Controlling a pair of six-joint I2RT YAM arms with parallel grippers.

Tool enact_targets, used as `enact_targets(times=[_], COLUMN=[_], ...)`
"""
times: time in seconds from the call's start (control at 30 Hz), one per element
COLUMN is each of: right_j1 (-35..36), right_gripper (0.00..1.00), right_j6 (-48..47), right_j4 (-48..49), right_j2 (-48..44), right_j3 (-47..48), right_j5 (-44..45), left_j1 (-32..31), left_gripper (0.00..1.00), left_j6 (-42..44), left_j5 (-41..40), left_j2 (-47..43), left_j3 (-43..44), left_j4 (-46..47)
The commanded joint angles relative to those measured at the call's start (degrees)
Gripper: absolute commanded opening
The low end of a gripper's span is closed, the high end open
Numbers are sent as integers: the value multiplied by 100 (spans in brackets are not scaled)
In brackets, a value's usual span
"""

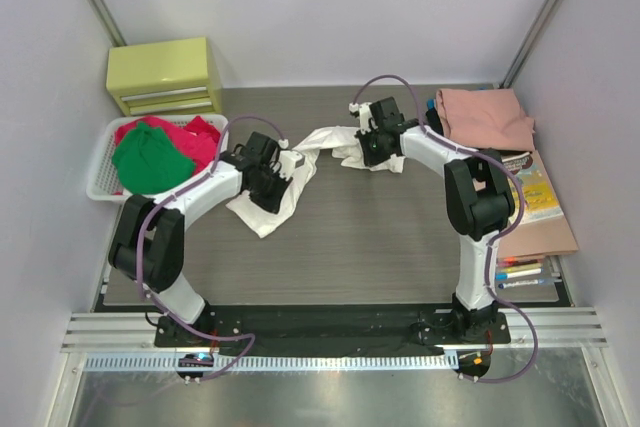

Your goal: Fold and stack the t-shirts

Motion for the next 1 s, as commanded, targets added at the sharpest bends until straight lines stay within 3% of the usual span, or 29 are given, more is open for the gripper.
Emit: enact_targets(times=[0.0, 0.43, 0.77, 0.97], right_j1=[-284, -1321, -1322, -1321], right_gripper=[1, 1, 1, 1], right_j6=[28, 107, 28, 71], right_j4=[0, -9, 43, 96], right_j2=[395, 1055, 1161, 470], right_j3=[586, 1219, 1553, 1089], right_j5=[173, 437, 938, 368], left_j1=[3, 3, 3, 3], left_gripper=[0, 0, 0, 0], left_j6=[34, -28, -37, -28], left_j5=[-14, 39, 39, -23], left_j2=[-261, -270, -314, -384], left_j3=[-151, -187, -222, -301], left_j4=[241, 276, 276, 285])
